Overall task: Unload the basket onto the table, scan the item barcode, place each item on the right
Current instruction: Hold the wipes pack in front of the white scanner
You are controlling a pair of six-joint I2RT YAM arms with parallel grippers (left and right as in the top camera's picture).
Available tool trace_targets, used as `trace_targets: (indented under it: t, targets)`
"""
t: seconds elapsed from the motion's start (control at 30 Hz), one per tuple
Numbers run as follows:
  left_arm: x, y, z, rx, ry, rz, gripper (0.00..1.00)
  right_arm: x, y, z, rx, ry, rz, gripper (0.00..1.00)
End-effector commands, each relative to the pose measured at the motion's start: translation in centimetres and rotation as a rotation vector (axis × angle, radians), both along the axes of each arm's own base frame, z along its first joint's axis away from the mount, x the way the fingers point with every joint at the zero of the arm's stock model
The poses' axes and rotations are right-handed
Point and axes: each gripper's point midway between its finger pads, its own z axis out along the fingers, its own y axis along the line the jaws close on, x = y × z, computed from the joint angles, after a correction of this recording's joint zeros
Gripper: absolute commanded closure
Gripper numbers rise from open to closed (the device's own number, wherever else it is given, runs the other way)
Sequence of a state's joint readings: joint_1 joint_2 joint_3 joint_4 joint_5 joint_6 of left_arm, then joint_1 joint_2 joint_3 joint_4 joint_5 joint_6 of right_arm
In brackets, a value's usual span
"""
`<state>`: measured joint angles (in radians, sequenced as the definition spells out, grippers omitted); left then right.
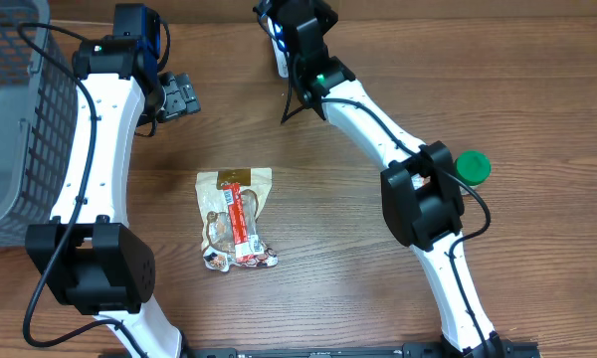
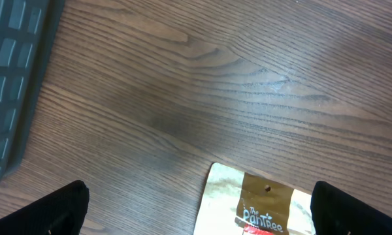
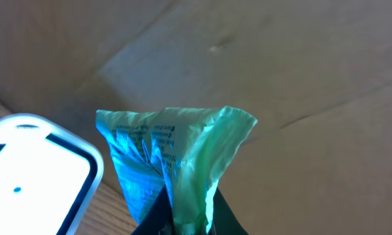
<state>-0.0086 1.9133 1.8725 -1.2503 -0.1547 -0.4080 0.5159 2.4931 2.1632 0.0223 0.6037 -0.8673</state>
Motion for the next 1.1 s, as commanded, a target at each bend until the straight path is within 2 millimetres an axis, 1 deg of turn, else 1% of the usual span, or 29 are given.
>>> trace_targets:
  t: [0.0, 0.13, 0.3, 0.4, 0.63, 0.73, 0.87, 0.97, 1.07]
  targets:
    - [0.1, 0.3, 0.5, 0.015, -0.011, -0.006, 0.0, 0.1, 0.3, -1.6, -0.091, 0.012, 0.003, 0.96]
    - [0.1, 0.3, 0.5, 0.015, -0.011, -0.006, 0.0, -0.2, 0.8, -2.3, -0.097, 0.034, 0.011, 0.96]
    - [0.1, 0.3, 0.5, 0.015, -0.011, -0.006, 0.0, -0.6, 1.7, -2.4, -0.098, 0.036, 0.026, 0.96]
    - [0.1, 0.3, 0.5, 0.015, -0.011, -0.006, 0.0, -1.0, 2.2, -2.9, -0.111, 0.057, 0.036, 0.96]
    - [0.1, 0.3, 0.5, 0.015, -0.011, -0.006, 0.0, -1.5, 2.2, -4.7, -0.145, 0.131, 0.054, 0.96]
    - [0.1, 0.3, 0.5, 0.015, -0.011, -0.006, 0.01, -1.7, 2.1, -5.1, -0.154, 0.151, 0.054, 0.96]
    - [0.1, 0.3, 0.5, 0.015, -0.011, -0.006, 0.0, -1.9, 2.0, -5.6, -0.121, 0.167, 0.042, 0.96]
    - [0.1, 0.3, 0.5, 0.015, -0.011, -0.006, 0.0, -2.3, 2.3, -6.3, -0.127, 0.196, 0.055, 0.96]
    - [0.1, 0.3, 0.5, 0.015, -0.011, -0.006, 0.0, -2.5, 2.6, -6.3, -0.131, 0.198, 0.061, 0.96]
